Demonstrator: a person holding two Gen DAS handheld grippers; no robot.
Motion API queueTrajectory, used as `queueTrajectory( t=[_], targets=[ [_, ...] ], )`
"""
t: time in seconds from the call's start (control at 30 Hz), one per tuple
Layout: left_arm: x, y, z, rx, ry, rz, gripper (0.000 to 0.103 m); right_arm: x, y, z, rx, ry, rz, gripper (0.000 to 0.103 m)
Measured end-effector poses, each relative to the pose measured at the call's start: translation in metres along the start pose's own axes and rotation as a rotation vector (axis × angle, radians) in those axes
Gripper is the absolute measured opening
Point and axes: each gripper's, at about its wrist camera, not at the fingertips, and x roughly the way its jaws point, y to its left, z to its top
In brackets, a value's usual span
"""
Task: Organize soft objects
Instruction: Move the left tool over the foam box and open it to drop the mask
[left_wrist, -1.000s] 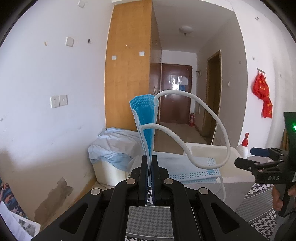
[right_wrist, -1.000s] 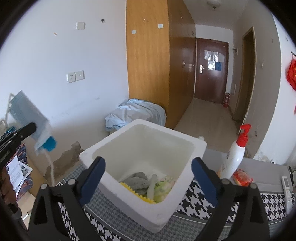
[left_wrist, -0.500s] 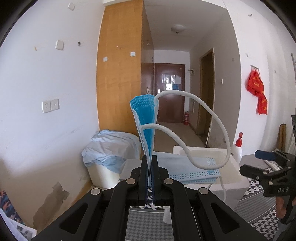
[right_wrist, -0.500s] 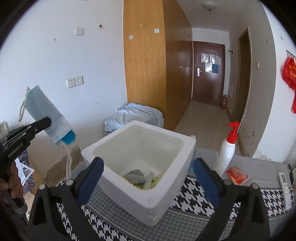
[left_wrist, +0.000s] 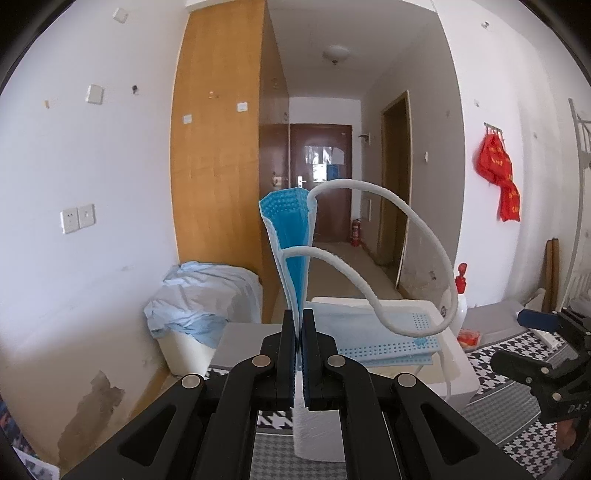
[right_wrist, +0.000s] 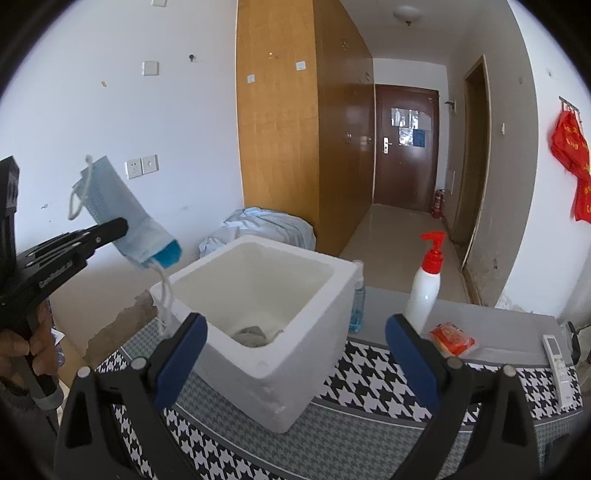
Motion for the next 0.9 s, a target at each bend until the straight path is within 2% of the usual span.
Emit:
queueTrajectory(
  t=[0.5, 0.9],
  targets=[
    [0.027, -0.024, 0.005, 0.023, 0.036, -0.063, 0.002, -0.018, -0.022, -0.013, 0.019, -0.013, -0.041, 0.099],
    [0.049, -0.038, 0.003, 0.036, 0.081, -0.068, 0.002, -0.028, -0.043, -0.025, 0.059, -0.016, -0.071, 0.099]
  ],
)
